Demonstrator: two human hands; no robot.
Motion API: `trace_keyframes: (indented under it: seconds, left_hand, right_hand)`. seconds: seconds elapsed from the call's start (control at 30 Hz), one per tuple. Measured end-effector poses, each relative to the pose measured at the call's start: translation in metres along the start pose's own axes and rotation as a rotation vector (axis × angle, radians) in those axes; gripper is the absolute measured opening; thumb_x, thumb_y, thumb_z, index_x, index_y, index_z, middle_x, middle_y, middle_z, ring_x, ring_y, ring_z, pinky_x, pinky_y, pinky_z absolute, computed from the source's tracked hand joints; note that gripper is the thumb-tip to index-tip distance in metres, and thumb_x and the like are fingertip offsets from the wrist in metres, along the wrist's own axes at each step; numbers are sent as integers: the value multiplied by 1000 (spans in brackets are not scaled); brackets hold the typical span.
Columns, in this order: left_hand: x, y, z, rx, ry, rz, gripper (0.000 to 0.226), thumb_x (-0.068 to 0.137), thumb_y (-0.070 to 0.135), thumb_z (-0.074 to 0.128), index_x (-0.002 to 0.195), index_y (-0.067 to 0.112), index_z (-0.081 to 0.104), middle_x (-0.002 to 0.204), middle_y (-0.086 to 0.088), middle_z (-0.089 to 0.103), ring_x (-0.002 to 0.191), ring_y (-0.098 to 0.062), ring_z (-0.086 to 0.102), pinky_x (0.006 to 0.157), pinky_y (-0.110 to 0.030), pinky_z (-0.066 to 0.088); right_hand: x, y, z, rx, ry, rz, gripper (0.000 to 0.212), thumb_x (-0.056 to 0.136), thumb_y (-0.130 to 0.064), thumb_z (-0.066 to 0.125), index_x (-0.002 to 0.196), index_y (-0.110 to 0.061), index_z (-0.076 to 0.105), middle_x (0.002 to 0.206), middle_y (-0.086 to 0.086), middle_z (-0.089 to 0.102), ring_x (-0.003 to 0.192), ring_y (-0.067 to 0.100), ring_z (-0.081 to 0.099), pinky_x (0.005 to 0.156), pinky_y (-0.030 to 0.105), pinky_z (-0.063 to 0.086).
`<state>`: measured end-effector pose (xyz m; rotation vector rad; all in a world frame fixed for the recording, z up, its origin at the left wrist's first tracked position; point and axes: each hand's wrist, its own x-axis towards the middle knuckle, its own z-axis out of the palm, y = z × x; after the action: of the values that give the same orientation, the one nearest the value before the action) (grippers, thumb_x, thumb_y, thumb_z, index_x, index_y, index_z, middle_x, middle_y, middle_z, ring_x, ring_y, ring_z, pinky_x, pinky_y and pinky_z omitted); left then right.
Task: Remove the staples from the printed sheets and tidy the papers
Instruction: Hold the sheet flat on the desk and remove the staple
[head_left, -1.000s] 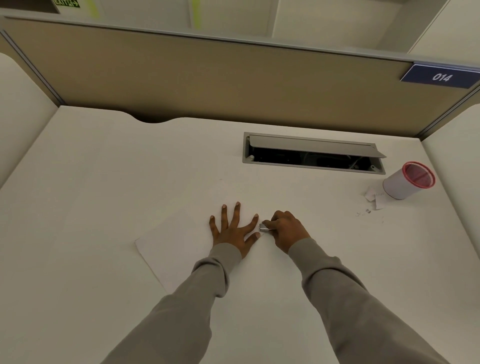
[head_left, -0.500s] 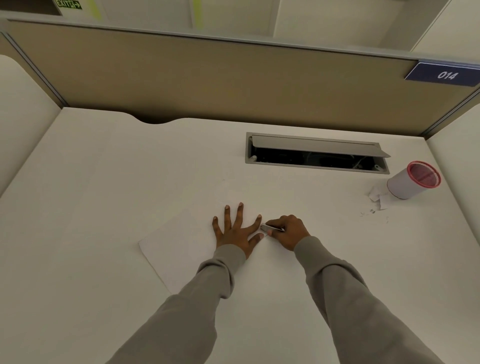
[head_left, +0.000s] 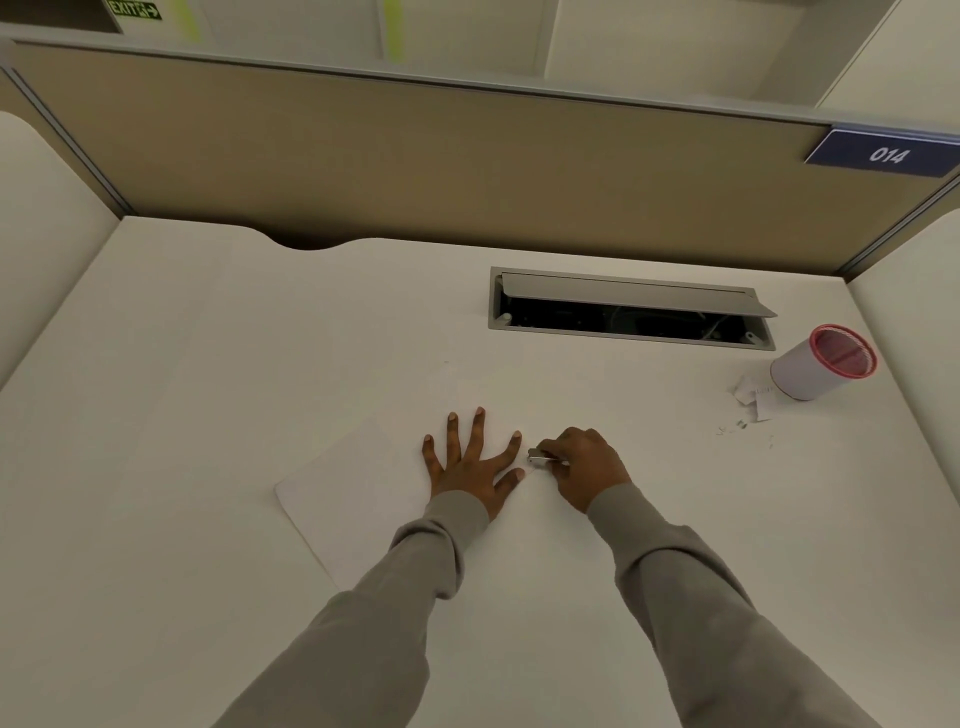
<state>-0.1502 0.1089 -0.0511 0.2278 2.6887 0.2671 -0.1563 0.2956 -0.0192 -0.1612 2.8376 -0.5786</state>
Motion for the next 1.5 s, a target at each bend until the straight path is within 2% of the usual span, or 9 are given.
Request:
trace_keyframes:
  seconds: [0.13, 0.23, 0.53, 0.77, 0.9, 1.1, 1.23, 1.37, 1.5]
  left_hand:
    - [0, 0, -2, -5, -8, 4, 53, 99, 64, 15, 147, 59, -5, 162, 2, -29, 145, -36, -32, 113, -67, -13]
    - [0, 0, 0, -4, 1, -3, 52, 99, 65, 15, 146, 61, -5, 162, 3, -29, 145, -37, -33, 113, -68, -14]
    - [-3, 2, -5, -8, -13, -6, 51, 97, 67, 14, 144, 65, -5, 162, 3, -28, 145, -37, -32, 113, -67, -12]
    - [-2, 3, -7, -13, -46, -10, 51, 97, 68, 14, 143, 65, -6, 161, 4, -30, 145, -36, -33, 113, -67, -13]
    - [-3, 4, -10, -10, -71, -7, 52, 95, 70, 14, 143, 65, -7, 160, 4, -32, 144, -36, -35, 113, -67, -15]
    - [-2, 2, -8, 1, -53, -1, 51, 97, 67, 15, 144, 64, -5, 161, 3, -31, 145, -36, -33, 113, -67, -13]
    - [-1, 2, -6, 3, -43, -7, 51, 97, 68, 13, 143, 65, -8, 161, 4, -32, 144, -36, -34, 113, -68, -13]
    - [-1, 3, -6, 3, -50, -13, 52, 97, 68, 13, 143, 65, -10, 161, 4, -32, 144, -36, -34, 113, -67, -13]
    - [-1, 3, -6, 2, -45, -14, 52, 96, 69, 12, 142, 66, -10, 161, 4, -32, 145, -36, -34, 113, -67, -14]
  right_hand:
    - [-5, 3, 8, -165, 180, -94, 26, 81, -8, 69, 98, -27, 75, 88, -2, 67, 85, 29, 58, 66, 32, 35]
    - [-2, 2, 9, -173, 196, -152, 30, 72, -4, 79, 93, -25, 77, 83, -3, 68, 77, 30, 60, 61, 34, 42]
    - [7, -1, 6, -124, 113, -178, 29, 85, -7, 65, 104, -26, 76, 100, -5, 71, 97, 27, 57, 74, 32, 31]
    - [13, 7, 8, -6, 143, -242, 30, 71, 5, 75, 89, -19, 79, 90, -2, 74, 87, 26, 66, 73, 41, 56]
    - [8, 1, 9, 14, 175, -393, 29, 68, 7, 80, 87, -14, 79, 85, 1, 75, 82, 24, 67, 72, 28, 52]
    - [6, 11, 10, -119, 298, -194, 36, 61, 8, 82, 87, -18, 79, 83, -2, 72, 80, 27, 66, 67, 39, 52]
    - [2, 8, 11, -186, 241, -149, 40, 62, 7, 81, 90, -21, 79, 83, -4, 71, 81, 28, 64, 65, 38, 46]
    - [4, -5, 11, -130, 108, -112, 32, 84, -2, 64, 107, -22, 76, 101, 0, 69, 100, 29, 57, 78, 40, 42]
    - [9, -7, 5, -95, 20, -103, 33, 90, -7, 57, 110, -26, 74, 108, -2, 66, 106, 25, 51, 82, 35, 36]
